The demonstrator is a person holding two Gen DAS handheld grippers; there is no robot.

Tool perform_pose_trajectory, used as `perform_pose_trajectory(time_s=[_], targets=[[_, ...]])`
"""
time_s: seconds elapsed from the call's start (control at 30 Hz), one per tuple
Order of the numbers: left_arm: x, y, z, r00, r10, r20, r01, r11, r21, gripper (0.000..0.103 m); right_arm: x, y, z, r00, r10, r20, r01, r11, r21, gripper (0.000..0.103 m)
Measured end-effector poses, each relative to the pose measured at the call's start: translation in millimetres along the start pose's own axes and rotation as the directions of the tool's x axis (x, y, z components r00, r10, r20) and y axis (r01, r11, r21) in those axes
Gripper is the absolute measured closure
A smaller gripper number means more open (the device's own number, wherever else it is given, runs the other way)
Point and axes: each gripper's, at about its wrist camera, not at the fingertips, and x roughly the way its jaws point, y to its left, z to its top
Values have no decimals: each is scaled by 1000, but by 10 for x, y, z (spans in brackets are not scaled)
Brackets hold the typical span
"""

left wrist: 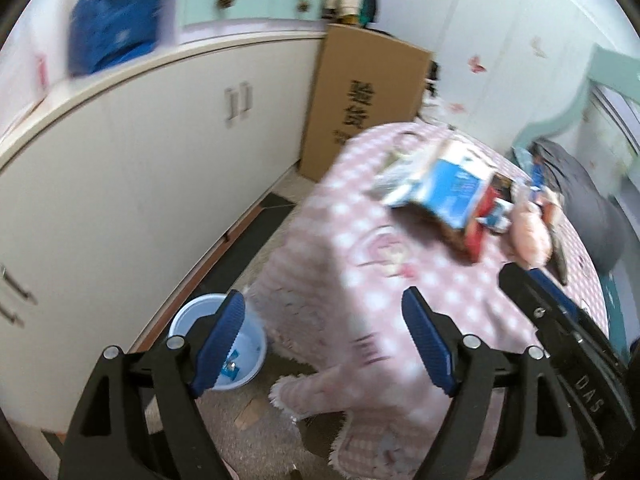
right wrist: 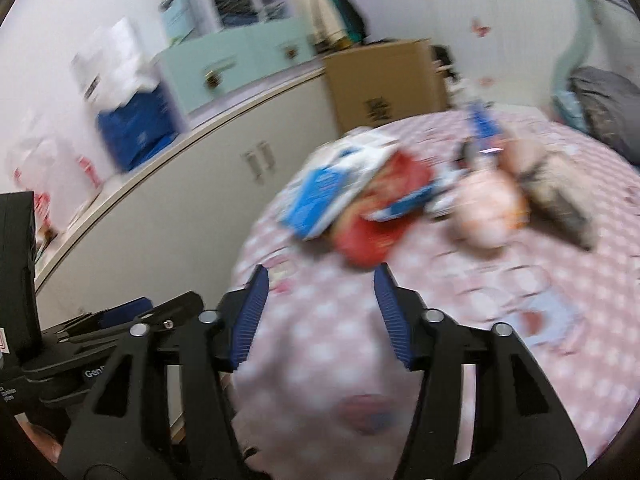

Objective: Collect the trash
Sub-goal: 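Grasp the white-orange plastic bag with the right gripper while the left grasps the white-blue box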

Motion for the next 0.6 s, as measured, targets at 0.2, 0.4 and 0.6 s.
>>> perform_pose_trajectory(time_s=[0.2,0.4,0.6], targets=[[159,-468,160,999,9,35,-12,995,96,23,-124,-588,142,996,-78,34,75,992,101,45],[278,-586,301,999,7,43,-10,996,92,23,-14,-958,212,993,-114,12,110,978,179,41],[401,-508,396,997,-57,46,59,998,-25,23,327,-1082,389,998,-46,-50,57,971,233,39]])
